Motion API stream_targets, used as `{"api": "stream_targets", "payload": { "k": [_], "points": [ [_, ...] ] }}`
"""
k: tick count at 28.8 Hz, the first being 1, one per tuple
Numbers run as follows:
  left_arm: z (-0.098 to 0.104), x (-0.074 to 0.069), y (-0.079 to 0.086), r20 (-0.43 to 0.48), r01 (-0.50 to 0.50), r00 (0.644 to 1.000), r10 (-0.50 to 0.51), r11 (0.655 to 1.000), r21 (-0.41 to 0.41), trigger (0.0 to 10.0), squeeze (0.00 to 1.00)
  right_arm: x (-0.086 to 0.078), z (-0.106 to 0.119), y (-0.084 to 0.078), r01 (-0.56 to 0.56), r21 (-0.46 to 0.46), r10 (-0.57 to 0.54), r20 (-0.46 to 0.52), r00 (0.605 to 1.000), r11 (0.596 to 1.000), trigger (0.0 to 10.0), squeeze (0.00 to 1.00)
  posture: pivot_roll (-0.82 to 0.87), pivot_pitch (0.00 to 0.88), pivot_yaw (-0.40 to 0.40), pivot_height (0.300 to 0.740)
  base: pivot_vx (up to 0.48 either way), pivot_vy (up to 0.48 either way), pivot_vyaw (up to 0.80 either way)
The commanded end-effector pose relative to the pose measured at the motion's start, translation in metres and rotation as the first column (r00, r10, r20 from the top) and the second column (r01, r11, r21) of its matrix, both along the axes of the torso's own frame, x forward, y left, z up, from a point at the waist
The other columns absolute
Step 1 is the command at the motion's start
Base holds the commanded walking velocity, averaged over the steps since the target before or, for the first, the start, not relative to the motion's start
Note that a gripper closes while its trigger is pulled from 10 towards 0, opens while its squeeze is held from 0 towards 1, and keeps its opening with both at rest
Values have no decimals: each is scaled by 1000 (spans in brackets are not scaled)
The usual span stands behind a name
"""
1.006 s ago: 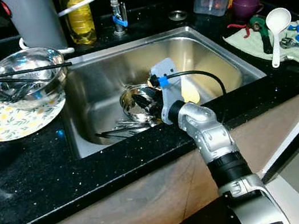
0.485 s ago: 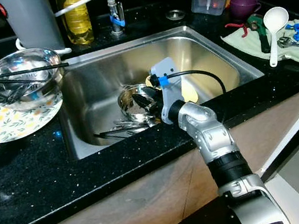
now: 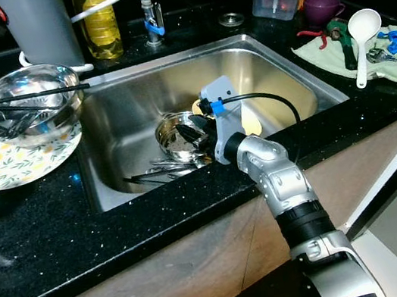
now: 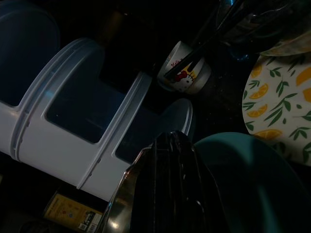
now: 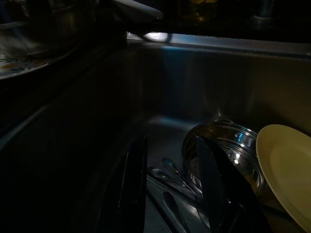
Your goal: Kitchen organization
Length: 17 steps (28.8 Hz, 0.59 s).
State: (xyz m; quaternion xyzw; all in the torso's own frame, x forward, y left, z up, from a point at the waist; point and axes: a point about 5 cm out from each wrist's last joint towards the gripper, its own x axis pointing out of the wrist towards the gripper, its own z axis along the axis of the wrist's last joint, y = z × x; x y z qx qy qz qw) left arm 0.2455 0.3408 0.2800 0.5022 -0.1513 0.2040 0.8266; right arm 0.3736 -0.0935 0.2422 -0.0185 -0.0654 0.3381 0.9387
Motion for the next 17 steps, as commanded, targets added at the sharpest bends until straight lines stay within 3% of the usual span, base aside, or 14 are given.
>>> {"api": "stream_targets", "payload": {
  "k": [1, 10, 13, 17],
  "points": [
    [0, -1, 4, -6, -20, 1000, 20, 1000, -1, 0, 0, -1, -3, -3, 4, 0, -4, -19, 1000, 1000, 10000, 0, 26, 191, -64, 740, 0, 0, 0],
    [24, 2, -5, 70, 34, 997, -33, 999, -11, 0, 0, -1, -2, -3, 4, 7, -4, -17, 1000, 1000, 10000, 0, 28, 185, -66, 740, 0, 0, 0],
    [50, 10, -22, 123, 122, 985, -119, 992, -15, 0, 0, 0, -1, -2, 2, 12, -2, -15, 1000, 1000, 10000, 0, 32, 183, -67, 740, 0, 0, 0],
    [61, 12, -29, 158, 159, 975, -155, 987, -14, 0, 0, -1, -1, -2, 1, 15, -1, -14, 1000, 1000, 10000, 0, 31, 179, -62, 740, 0, 0, 0]
  ]
}}
